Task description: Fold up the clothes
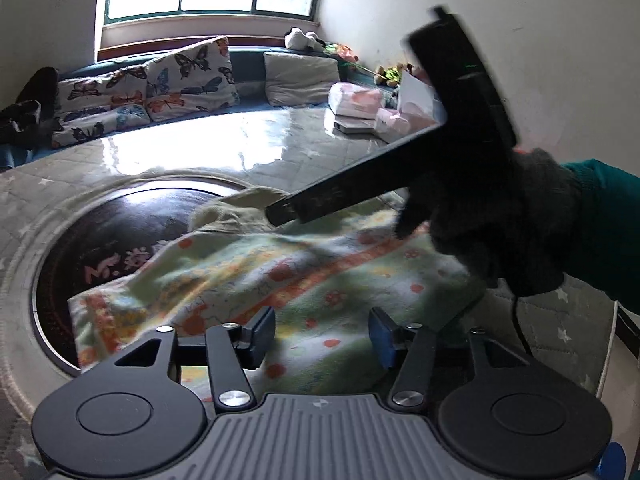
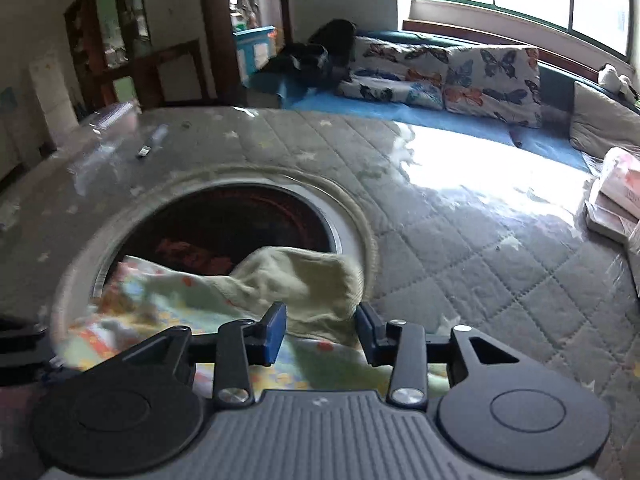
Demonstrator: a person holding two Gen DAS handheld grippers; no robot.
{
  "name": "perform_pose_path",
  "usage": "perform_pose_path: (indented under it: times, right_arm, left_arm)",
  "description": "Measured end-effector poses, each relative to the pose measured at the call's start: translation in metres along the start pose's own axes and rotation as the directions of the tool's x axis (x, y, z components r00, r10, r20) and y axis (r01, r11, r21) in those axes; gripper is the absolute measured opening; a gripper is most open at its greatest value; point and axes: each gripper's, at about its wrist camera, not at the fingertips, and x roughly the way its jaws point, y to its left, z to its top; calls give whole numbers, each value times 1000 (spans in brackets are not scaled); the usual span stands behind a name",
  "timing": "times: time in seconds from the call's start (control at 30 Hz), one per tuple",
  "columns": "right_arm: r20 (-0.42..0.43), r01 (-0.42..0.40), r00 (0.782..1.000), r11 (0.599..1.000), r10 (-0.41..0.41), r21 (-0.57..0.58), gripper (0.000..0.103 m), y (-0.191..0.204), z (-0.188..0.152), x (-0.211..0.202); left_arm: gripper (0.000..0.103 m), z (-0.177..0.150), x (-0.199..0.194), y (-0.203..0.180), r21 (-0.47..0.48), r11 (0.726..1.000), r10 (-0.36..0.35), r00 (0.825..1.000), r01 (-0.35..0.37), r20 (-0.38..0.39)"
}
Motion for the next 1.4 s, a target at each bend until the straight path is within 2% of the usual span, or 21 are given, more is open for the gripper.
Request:
perform_pose_path:
  times: [0.07,0.23,0.37,0.87,0.93,1.0,1.1,1.17,1.3,1.4]
  right_arm:
    - [6,-28,1000,999,28,-18,40,5,-2,-12]
    - [-47,-100,994,992,96,-79,40,26,-12,-18]
    - [-54,-85,995,987,79,-134,38,42,-14,-5]
    - [-67,-70,996,989,62,-129,41,65,13,48]
    - [-66,-65,996,989,56,-131,45,69,16,53]
    - [-66,-61,996,989,53,-136,56,71,19,57]
    - [-63,-58,997,989,49,-136,57,72,21,59]
    - [-58,-61,997,991,55,-122,61,70,22,55]
    - [-36,-47,998,992,43,-119,81,62,20,36]
    - [-27,-30,999,992,27,-120,85,53,14,19]
  left_arm:
    - [58,-1,-4,3,-10,1000,7,1000,-7,5]
    - [58,-9,-15,13,-38,999,35,999,-35,1]
    - [58,-18,-21,19,-61,997,52,999,-53,-10]
    - [58,-32,-36,39,-127,990,52,999,-53,-13]
    - [58,-32,-36,38,-127,990,51,999,-52,-12]
    - [59,-32,-36,38,-131,990,51,999,-52,-11]
    - [64,-31,-37,38,-134,989,62,998,-63,-9]
    - [69,-30,-40,40,-142,987,72,997,-72,-5]
    - [79,-28,-42,47,-161,982,105,994,-103,7]
    - [86,-24,-44,52,-183,974,137,990,-132,16]
